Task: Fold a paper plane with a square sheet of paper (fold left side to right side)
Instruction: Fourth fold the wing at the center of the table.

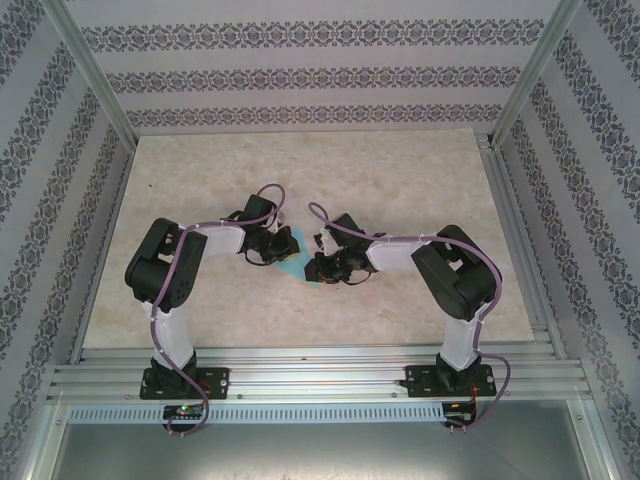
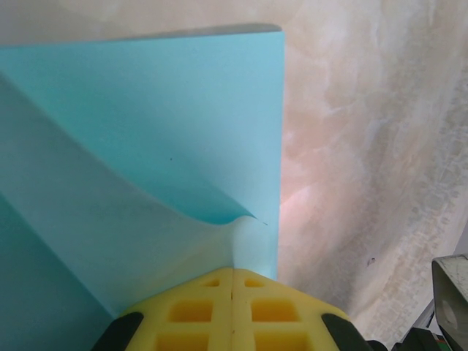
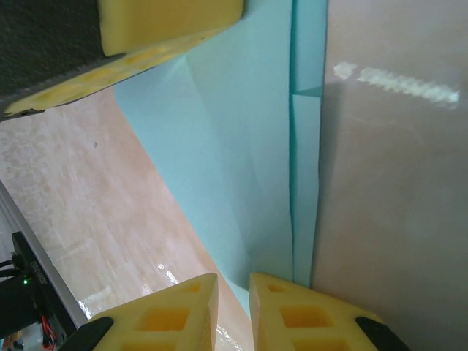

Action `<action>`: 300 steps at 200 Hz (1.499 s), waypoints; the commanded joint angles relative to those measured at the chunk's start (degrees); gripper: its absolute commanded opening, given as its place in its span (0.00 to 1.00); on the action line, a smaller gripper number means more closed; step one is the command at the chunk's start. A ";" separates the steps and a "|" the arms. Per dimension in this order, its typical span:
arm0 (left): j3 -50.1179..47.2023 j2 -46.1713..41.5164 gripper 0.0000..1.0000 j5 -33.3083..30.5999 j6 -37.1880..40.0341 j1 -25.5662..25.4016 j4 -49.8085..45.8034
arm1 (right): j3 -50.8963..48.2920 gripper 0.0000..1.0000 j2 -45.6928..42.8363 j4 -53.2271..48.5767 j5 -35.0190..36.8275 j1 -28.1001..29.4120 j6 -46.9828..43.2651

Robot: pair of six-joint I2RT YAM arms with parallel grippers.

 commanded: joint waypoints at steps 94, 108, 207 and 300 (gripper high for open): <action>-0.40 3.99 0.06 -5.86 2.43 -0.84 -7.46 | -12.52 0.18 -4.75 -8.24 0.14 1.11 0.22; -0.34 3.98 0.06 -5.85 2.43 -0.86 -7.55 | -14.11 0.18 -6.08 -8.08 0.36 1.13 0.74; -0.54 3.62 0.06 -4.94 2.10 -0.86 -6.51 | -2.14 0.19 -12.13 -9.20 0.06 -0.27 -0.77; 1.49 3.28 0.07 -3.67 2.14 -0.88 -7.25 | 0.46 0.18 0.52 -5.92 2.70 0.44 0.83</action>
